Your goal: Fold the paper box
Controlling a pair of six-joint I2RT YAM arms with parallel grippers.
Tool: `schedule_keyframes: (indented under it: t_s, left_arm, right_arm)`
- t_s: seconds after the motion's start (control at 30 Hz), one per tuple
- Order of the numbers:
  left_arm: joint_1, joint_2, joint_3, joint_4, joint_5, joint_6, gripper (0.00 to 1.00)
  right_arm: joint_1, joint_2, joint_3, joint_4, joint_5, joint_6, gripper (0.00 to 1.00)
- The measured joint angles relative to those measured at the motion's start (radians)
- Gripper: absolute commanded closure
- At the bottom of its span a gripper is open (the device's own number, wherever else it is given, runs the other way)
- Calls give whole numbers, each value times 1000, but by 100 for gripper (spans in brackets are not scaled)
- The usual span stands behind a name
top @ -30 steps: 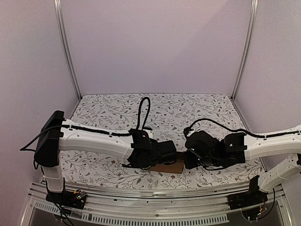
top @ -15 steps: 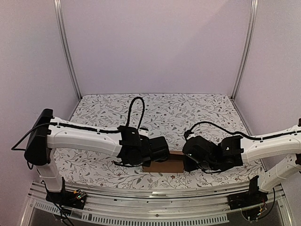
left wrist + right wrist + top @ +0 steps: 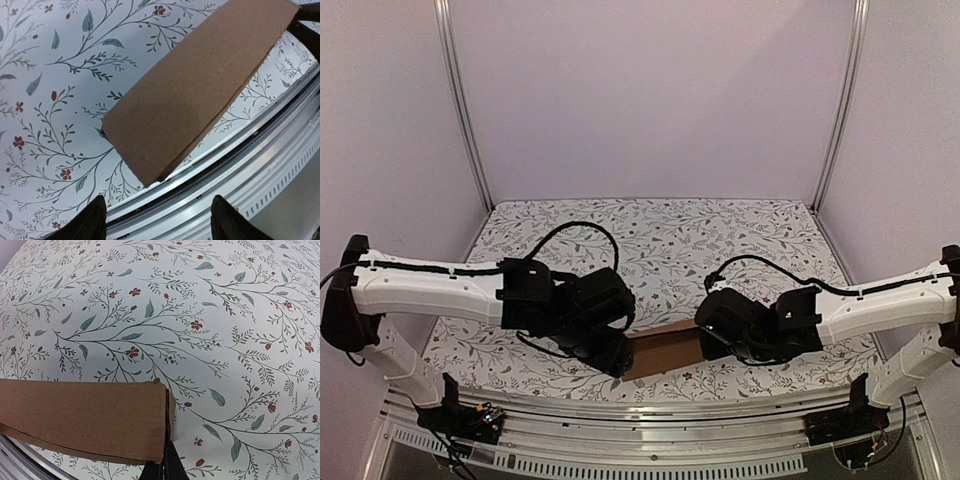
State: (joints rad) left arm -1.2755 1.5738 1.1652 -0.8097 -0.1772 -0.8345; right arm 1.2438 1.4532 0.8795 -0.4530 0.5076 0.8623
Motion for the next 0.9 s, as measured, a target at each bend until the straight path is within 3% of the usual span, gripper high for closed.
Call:
schedule_keyframes:
  t_s: [0.07, 0.13, 0.27, 0.37, 0.6, 0.9]
  left_arm:
    - [31, -51, -13, 22, 86, 48, 33]
    - [61, -93, -14, 40, 139, 81, 41]
    - [138, -162, -10, 74, 236, 130, 81]
    - [219, -169, 4, 105, 306, 156, 99]
    - [294, -55, 71, 155, 377, 175, 100]
    - [301, 2, 15, 185, 434, 147, 100]
  right_arm:
    - [0, 4, 2, 7, 0, -4, 100]
    - [0, 9, 5, 10, 2, -8, 100]
    - [0, 15, 8, 16, 3, -19, 100]
    - [0, 15, 8, 18, 3, -30, 100]
    - [0, 6, -3, 31, 2, -45, 100]
    - [0, 6, -4, 31, -1, -57, 100]
